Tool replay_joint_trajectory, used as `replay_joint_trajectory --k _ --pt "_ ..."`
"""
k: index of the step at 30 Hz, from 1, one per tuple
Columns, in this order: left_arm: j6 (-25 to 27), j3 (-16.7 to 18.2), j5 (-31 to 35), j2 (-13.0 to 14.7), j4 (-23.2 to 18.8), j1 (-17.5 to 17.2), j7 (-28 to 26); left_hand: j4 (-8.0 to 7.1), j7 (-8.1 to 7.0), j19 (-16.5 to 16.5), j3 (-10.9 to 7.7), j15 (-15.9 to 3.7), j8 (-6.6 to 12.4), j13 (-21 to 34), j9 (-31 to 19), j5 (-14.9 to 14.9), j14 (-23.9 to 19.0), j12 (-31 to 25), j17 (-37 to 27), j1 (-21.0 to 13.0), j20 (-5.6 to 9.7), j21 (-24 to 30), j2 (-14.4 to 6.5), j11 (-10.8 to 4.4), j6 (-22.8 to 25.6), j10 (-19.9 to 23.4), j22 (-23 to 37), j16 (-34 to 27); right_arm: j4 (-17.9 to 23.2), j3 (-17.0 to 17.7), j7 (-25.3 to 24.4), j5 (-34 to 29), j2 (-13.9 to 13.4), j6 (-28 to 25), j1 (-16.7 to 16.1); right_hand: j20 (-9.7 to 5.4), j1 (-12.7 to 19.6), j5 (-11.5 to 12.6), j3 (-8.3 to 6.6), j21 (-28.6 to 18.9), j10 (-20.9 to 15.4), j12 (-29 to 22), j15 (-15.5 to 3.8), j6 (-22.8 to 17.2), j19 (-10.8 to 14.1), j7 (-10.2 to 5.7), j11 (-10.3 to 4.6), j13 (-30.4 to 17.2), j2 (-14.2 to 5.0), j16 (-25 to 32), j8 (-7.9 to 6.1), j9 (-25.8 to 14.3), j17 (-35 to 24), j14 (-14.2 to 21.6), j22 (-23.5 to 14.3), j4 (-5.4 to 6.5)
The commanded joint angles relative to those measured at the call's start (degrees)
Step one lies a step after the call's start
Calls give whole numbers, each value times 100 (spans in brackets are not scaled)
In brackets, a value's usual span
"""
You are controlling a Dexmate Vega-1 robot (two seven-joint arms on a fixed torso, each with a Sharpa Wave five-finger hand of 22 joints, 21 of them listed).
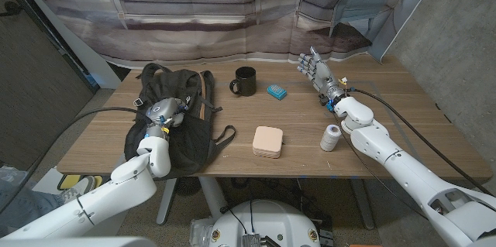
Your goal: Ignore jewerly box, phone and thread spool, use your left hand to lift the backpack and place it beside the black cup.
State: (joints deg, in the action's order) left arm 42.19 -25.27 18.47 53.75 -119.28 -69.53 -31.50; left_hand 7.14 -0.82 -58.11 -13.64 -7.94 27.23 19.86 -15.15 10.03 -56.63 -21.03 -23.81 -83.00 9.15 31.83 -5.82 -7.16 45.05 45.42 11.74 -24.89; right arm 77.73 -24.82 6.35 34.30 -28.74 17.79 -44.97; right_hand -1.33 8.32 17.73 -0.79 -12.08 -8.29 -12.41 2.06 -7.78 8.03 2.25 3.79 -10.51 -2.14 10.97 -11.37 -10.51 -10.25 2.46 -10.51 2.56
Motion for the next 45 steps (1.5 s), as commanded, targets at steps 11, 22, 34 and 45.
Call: replay_joint_trajectory --k 11,22,34,45 --pt "-71 234 -108 52 -137 -84 -13 -6 24 -22 15 -556 50 114 -22 41 -283 -77 -6 35 177 203 -6 -4 180 221 33 97 -18 -30 -35 -52 54 32 44 8 44 -35 42 18 -54 2 -12 -44 25 11 -12 -25 -40 -23 9 -25 -32 34 -28 22" --pt "84 297 -81 15 -276 -98 -49 -16 37 -28 13 -551 62 159 -23 41 -355 -71 -7 52 182 278 -15 -6 222 251 37 128 -7 -12 18 -29 37 71 41 10 54 -37 45 20 -55 2 -10 -47 25 12 -3 -25 -46 -22 8 -25 -32 38 -28 17" --pt "198 382 -12 94 -515 -175 -61 -31 21 -44 15 -552 68 204 -22 38 -437 -62 -10 81 177 357 -24 -23 249 276 39 154 56 25 27 6 5 85 8 7 64 -39 48 21 -69 -2 -9 -43 26 18 0 -25 -53 -21 10 -24 -31 47 -28 11" --pt "403 510 -11 94 -714 -265 -48 -43 20 -37 15 -551 91 279 -16 36 -540 -78 -35 114 198 465 -30 -47 327 383 41 184 132 35 30 16 -31 60 -15 8 73 -40 50 21 -69 -1 -12 -43 28 13 2 -25 -58 -21 10 -24 -31 50 -29 6"
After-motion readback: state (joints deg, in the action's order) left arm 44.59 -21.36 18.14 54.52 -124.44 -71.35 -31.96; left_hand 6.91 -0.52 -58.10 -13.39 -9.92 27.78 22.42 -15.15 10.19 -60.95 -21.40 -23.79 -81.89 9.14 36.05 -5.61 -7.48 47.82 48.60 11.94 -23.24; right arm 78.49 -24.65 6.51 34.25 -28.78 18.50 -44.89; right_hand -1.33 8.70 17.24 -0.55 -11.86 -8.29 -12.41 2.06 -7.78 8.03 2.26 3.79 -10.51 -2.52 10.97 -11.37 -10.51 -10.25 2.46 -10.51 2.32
